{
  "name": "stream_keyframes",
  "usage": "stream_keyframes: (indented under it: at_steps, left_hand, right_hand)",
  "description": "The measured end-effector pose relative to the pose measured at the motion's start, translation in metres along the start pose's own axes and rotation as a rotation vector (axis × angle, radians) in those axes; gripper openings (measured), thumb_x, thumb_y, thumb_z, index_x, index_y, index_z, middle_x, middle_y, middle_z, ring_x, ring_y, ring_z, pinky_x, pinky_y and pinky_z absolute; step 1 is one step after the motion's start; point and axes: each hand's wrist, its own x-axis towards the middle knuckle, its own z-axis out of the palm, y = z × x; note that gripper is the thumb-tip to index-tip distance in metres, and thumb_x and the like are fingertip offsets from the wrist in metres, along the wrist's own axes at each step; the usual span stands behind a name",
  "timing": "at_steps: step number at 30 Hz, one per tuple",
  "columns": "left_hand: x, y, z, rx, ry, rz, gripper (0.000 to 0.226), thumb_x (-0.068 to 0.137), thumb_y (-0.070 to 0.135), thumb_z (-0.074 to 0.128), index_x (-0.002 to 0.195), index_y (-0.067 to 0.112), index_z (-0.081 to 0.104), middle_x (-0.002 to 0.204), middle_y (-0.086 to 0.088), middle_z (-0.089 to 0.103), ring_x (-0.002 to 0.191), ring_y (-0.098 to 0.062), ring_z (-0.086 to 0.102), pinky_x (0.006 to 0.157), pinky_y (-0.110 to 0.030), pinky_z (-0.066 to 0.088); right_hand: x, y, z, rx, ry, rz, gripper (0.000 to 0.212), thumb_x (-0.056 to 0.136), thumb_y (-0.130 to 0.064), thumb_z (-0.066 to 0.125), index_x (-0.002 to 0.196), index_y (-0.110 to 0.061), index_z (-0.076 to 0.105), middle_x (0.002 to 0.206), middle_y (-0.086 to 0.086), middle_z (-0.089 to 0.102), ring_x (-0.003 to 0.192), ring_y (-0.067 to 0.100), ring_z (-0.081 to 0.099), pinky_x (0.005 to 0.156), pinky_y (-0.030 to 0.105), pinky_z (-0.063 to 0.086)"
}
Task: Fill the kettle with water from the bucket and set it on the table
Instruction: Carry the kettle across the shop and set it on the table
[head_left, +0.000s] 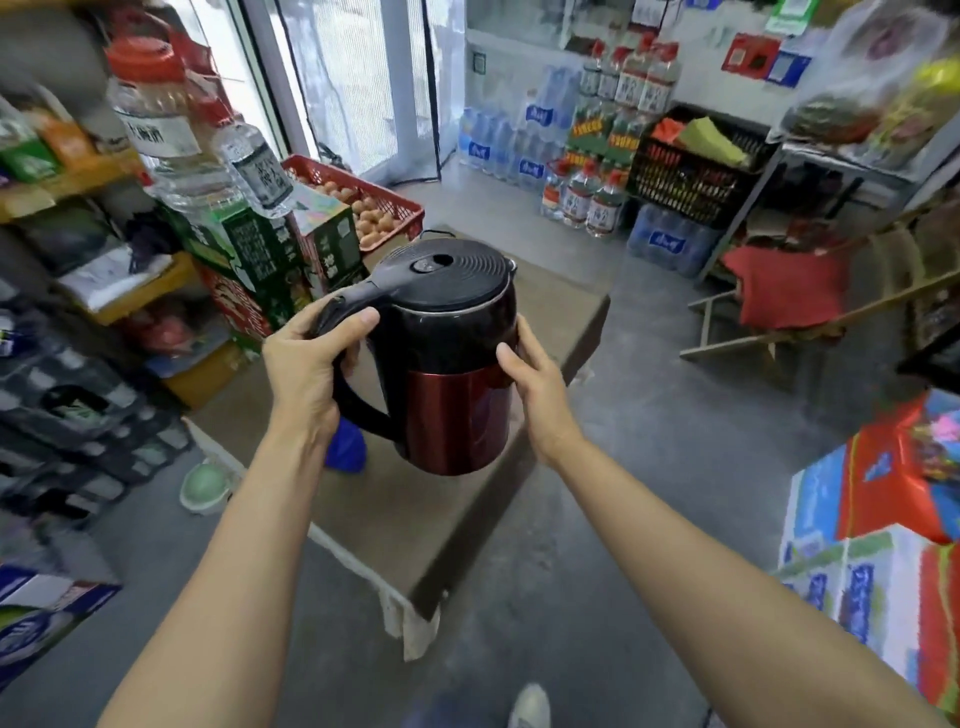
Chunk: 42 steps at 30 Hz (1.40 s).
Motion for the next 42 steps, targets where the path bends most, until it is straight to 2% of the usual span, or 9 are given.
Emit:
stream_keyframes:
  at_steps: [2,6,12,20,24,28,31,37,42]
  left_hand:
    - [0.024,-0.005,0.007,-0.004,0.044,-0.008,0.040,0.051,0.023,0.089,0.089,0.017,0.079,0.060,0.003,0.063,0.046,-0.012,0.044,0.044,-0.023,0.035]
    - [0.075,-0.015,0.020,0.016,0.092,-0.004,0.040,0.051,0.024,0.090,0.089,0.019,0.080,0.063,0.003,0.066,0.051,-0.013,0.048,0.045,-0.022,0.038]
    - [0.152,-0.037,0.029,0.069,0.138,0.003,0.031,0.063,0.012,0.087,0.092,0.020,0.079,0.067,0.004,0.071,0.057,-0.014,0.053,0.047,-0.021,0.041]
    - [0.220,-0.066,0.035,0.075,0.196,-0.012,0.039,0.066,0.010,0.085,0.103,0.008,0.076,0.061,0.004,0.065,0.050,-0.009,0.047,0.045,-0.021,0.037]
    - [0.239,-0.075,0.038,0.059,0.263,-0.001,0.030,0.067,0.006,0.084,0.095,0.013,0.078,0.059,0.003,0.062,0.049,-0.012,0.042,0.043,-0.021,0.033]
    - [0.247,-0.081,0.045,0.080,0.330,0.009,0.030,0.069,0.001,0.081,0.096,0.013,0.076,0.060,0.006,0.065,0.049,-0.010,0.044,0.043,-0.020,0.033]
    - [0.249,-0.087,0.047,0.091,0.402,0.025,0.033,0.069,0.002,0.080,0.101,0.006,0.074,0.057,0.007,0.062,0.047,-0.008,0.044,0.044,-0.020,0.032]
    - [0.246,-0.101,0.053,0.086,0.514,0.077,0.030,0.071,0.002,0.080,0.099,0.010,0.075,0.058,0.004,0.060,0.048,-0.010,0.041,0.044,-0.020,0.032]
    - [0.239,-0.108,0.043,0.103,0.576,0.080,0.035,0.070,0.006,0.082,0.104,0.010,0.075,0.061,0.004,0.063,0.052,-0.014,0.042,0.045,-0.021,0.034]
  right_hand:
    - [0.034,-0.001,-0.004,-0.025,-0.057,0.010,0.055,0.101,-0.001,0.050,0.154,-0.008,0.039,0.148,0.001,0.053,0.117,-0.007,0.059,0.100,0.013,0.045]
    - [0.096,0.003,-0.003,-0.039,-0.101,0.009,0.056,0.098,-0.005,0.052,0.153,-0.007,0.040,0.153,0.007,0.050,0.140,0.015,0.049,0.114,0.026,0.040]
    - [0.184,0.015,0.003,-0.076,-0.115,0.038,0.060,0.093,-0.013,0.056,0.151,-0.008,0.043,0.152,0.007,0.053,0.141,0.019,0.048,0.119,0.038,0.035]
    - [0.267,0.034,0.004,-0.062,-0.129,0.136,0.065,0.091,-0.015,0.058,0.153,-0.013,0.042,0.152,0.000,0.053,0.140,0.013,0.048,0.117,0.032,0.037]
    - [0.299,0.045,0.002,-0.043,-0.207,0.147,0.054,0.098,-0.002,0.050,0.151,-0.010,0.044,0.150,0.002,0.055,0.137,0.012,0.051,0.108,0.021,0.043]
    - [0.324,0.053,0.001,-0.026,-0.279,0.168,0.053,0.097,-0.002,0.050,0.149,-0.013,0.047,0.150,0.002,0.055,0.138,0.013,0.050,0.111,0.024,0.042]
    - [0.342,0.059,-0.001,-0.012,-0.347,0.209,0.052,0.099,-0.003,0.048,0.149,-0.015,0.047,0.149,0.000,0.056,0.138,0.014,0.051,0.105,0.018,0.046]
    - [0.370,0.062,-0.002,-0.017,-0.487,0.298,0.045,0.104,-0.008,0.042,0.146,-0.022,0.050,0.129,-0.012,0.066,0.101,-0.012,0.065,0.073,0.006,0.051]
    - [0.381,0.071,0.003,-0.032,-0.561,0.335,0.047,0.105,-0.010,0.041,0.150,-0.022,0.047,0.126,-0.012,0.066,0.097,-0.011,0.067,0.073,0.008,0.051]
